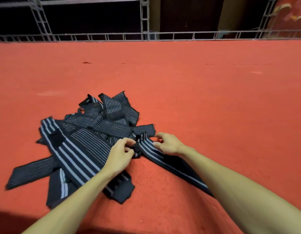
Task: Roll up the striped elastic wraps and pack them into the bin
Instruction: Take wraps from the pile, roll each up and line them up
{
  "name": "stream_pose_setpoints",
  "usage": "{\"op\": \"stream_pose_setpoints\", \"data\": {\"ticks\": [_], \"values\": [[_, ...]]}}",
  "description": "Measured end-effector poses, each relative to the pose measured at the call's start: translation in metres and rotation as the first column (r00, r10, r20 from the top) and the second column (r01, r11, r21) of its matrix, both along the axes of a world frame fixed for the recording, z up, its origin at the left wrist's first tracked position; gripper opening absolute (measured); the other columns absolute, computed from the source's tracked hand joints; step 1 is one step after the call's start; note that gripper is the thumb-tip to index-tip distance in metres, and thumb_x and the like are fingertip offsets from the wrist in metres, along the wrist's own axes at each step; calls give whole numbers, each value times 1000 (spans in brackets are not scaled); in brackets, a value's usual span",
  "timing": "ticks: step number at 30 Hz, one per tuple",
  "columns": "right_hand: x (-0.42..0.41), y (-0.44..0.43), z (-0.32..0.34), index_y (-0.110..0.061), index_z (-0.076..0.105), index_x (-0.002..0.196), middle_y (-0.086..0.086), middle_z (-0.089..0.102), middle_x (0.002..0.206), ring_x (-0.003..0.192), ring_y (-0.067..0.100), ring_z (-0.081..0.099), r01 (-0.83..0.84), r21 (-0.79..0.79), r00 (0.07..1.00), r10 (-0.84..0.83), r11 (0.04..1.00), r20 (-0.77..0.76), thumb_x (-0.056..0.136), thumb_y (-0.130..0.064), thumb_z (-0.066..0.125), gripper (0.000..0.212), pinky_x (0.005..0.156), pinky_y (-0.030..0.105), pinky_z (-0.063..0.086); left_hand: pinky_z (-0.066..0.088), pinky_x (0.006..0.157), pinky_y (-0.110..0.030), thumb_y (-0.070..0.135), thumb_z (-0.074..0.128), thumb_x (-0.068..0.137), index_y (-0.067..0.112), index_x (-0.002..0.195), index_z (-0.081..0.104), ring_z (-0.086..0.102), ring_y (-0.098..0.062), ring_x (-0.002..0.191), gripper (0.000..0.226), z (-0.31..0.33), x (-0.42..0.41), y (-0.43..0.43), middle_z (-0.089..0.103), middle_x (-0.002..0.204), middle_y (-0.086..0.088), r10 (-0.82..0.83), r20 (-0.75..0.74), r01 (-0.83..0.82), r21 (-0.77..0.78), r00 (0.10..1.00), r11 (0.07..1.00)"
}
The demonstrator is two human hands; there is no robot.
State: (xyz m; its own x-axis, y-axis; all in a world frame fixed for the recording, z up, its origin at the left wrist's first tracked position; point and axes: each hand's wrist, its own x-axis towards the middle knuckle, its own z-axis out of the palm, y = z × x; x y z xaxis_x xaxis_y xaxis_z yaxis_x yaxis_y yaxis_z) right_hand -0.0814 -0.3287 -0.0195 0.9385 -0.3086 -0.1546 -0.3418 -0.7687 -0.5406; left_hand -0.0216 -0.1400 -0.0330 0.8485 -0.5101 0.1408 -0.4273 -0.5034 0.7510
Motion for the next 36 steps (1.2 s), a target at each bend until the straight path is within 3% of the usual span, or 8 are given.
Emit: {"op": "stream_pose_setpoints", "data": {"ticks": [4, 10, 14, 19, 22, 27, 32, 36], "values": [[27, 8, -14, -23, 47, 133, 2, 56, 132, 124, 24, 49, 27, -36, 999, -29, 999, -39, 87, -41, 63, 53, 105, 44, 34, 45, 67, -11, 0, 52, 85, 19, 106, 61, 61, 5, 72, 29, 0, 7, 1, 64, 99, 6, -9, -75, 6, -32, 997, 999], [13, -9, -8, -13, 63, 103, -2, 59, 84, 86, 17, 55, 130, 188, 990, -138, 974, 27, 84, -16, 72, 21, 64, 13, 40, 49, 71, -17, 11, 53, 91, 22, 106, 57, 64, -6, 78, 19, 4, 2, -3, 63, 95, 5, -25, -140, 22, -27, 990, 999], [-18, -20, 23, -4, 59, 122, 12, 63, 109, 102, 21, 59, 143, 296, 989, -125, 944, -78, 80, -17, 77, 48, 89, 27, 47, 51, 77, -32, 13, 57, 89, 25, 97, 55, 65, -16, 87, 15, 15, -15, -14, 65, 95, 3, -11, -199, -6, -81, 980, 997], [-65, -32, 78, 9, 61, 117, 13, 63, 87, 85, 23, 58, 169, 335, 985, -150, 927, -83, 77, -5, 77, 45, 70, 29, 49, 50, 88, -40, 8, 58, 88, 23, 97, 53, 66, -19, 92, 17, 48, -52, -35, 65, 101, 2, -97, -243, 30, -269, 965, 963], [-94, -40, 107, 11, 63, 113, 14, 58, 86, 80, 22, 55, 201, 186, 978, -187, 962, -90, 80, -8, 76, 41, 69, 32, 46, 48, 73, -34, 15, 55, 89, 17, 88, 55, 64, -17, 68, 3, 65, -74, -42, 64, 80, -1, -87, -186, 40, -243, 979, 969], [-152, -39, 152, -1, 65, 112, 9, 56, 90, 76, 21, 54, 209, -147, 938, -241, 967, -249, 84, -11, 69, 29, 66, 28, 46, 42, 62, -24, 29, 49, 96, 11, 77, 64, 60, -13, 60, 30, 84, -113, -48, 67, 70, -4, -281, -226, 259, -125, 933, 958], [-192, -38, 173, -9, 57, 81, 0, 49, 63, 44, 7, 49, 310, 356, 938, -344, 882, 35, 96, -6, 55, 15, 54, 23, 45, 45, 75, -19, 26, 58, 89, 18, 106, 63, 64, -9, 85, 20, 97, -145, -59, 68, 100, 3, -480, -270, 480, -69, 835, 874], [-213, -26, 198, -8, 56, 86, -3, 59, 59, 38, 4, 51, 72, 681, 859, -392, 728, 328, 94, 3, 51, 15, 44, 17, 43, 45, 75, -14, 9, 61, 89, 25, 115, 53, 58, -3, 85, 31, 111, -170, -64, 60, 105, 11, -534, -105, 522, -123, 839, 844]]}}
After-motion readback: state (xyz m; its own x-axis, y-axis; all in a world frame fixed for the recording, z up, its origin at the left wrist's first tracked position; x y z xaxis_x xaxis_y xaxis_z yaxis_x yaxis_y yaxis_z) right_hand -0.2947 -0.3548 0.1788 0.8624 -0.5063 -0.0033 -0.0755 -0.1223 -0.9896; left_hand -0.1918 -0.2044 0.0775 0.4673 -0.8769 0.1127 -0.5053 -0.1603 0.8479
